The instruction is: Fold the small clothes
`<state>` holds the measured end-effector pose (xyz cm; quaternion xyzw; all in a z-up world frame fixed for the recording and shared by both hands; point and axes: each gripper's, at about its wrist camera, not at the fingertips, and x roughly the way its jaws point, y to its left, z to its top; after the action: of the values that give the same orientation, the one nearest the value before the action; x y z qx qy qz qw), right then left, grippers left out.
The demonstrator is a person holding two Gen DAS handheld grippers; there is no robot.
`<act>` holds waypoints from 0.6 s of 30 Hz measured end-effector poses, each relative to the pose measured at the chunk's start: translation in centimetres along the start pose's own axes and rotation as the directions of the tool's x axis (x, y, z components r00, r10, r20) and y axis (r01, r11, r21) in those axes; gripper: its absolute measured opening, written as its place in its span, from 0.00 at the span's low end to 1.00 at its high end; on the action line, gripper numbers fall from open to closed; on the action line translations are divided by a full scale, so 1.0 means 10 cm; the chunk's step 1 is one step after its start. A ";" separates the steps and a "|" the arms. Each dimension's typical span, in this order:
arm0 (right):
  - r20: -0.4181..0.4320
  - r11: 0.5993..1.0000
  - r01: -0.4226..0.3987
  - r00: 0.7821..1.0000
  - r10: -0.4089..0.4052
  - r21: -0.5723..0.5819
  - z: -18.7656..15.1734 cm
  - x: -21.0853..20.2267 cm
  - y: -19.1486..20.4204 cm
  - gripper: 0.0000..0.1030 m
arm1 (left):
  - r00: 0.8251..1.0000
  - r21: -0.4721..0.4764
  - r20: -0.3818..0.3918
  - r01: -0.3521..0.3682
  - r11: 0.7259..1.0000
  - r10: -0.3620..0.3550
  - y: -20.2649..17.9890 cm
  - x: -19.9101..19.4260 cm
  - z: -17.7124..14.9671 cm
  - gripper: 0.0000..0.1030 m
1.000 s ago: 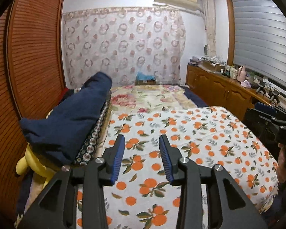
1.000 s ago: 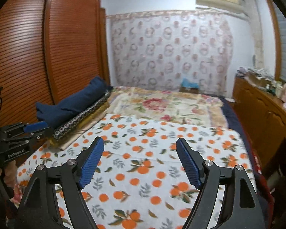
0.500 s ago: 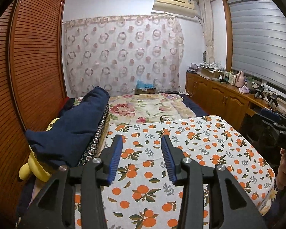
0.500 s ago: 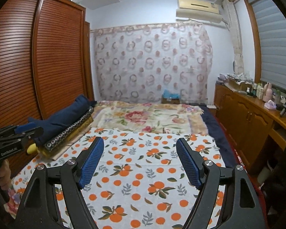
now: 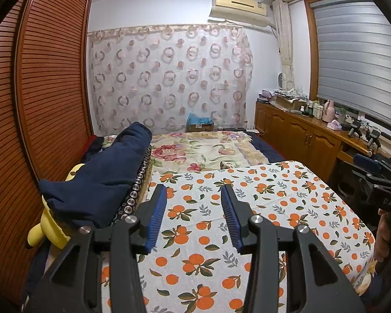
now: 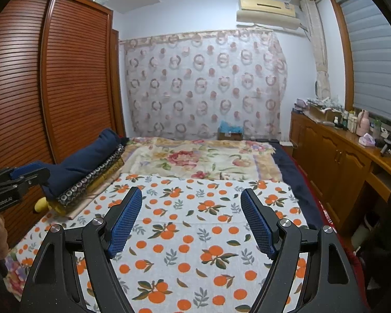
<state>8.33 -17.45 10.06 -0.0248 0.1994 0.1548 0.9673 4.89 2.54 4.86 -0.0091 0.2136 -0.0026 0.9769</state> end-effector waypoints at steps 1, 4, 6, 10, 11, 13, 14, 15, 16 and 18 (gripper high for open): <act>0.000 1.000 0.000 1.000 0.000 0.000 0.00 0.00 -0.01 0.78 | 1.000 0.000 0.000 -0.002 1.000 0.002 0.00 -0.01 0.00 0.42; -0.001 1.000 0.001 1.000 -0.001 0.001 0.00 0.00 0.00 0.78 | 1.000 0.001 0.000 -0.003 1.000 0.003 0.00 -0.01 0.00 0.42; 0.000 1.000 0.000 1.000 0.000 0.001 0.00 0.00 -0.01 0.78 | 1.000 0.002 0.001 -0.006 1.000 0.006 0.02 -0.02 0.01 0.42; 0.000 1.000 0.000 1.000 0.000 0.000 0.00 0.00 -0.01 0.78 | 1.000 0.003 0.003 -0.007 1.000 0.007 0.02 -0.03 0.01 0.42; -0.001 1.000 0.000 1.000 0.000 0.001 0.00 0.00 -0.01 0.78 | 1.000 0.003 0.004 -0.008 1.000 0.008 0.02 -0.03 0.01 0.42; 0.001 1.000 0.000 1.000 0.000 0.001 0.01 0.00 -0.01 0.78 | 1.000 0.002 0.004 -0.008 1.000 0.008 0.03 -0.04 0.01 0.42; 0.000 1.000 -0.001 1.000 0.001 0.001 0.00 0.00 -0.01 0.78 | 1.000 0.002 0.004 -0.007 1.000 0.007 0.03 -0.03 0.01 0.42; 0.001 1.000 -0.001 1.000 0.001 0.002 0.00 0.00 -0.01 0.78 | 1.000 0.002 0.005 -0.006 1.000 0.006 0.03 -0.04 0.01 0.42; 0.000 1.000 -0.001 1.000 0.001 0.001 0.00 0.00 -0.01 0.78 | 1.000 0.003 0.004 -0.007 1.000 0.007 0.03 -0.03 0.01 0.42; 0.001 1.000 -0.002 1.000 0.002 0.000 0.00 0.00 -0.01 0.78 | 1.000 0.003 0.004 -0.008 1.000 0.008 0.03 -0.03 0.01 0.43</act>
<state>8.33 -17.53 10.11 -0.0243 0.1991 0.1557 0.9672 4.64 2.81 5.05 -0.0067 0.2116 0.0012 0.9773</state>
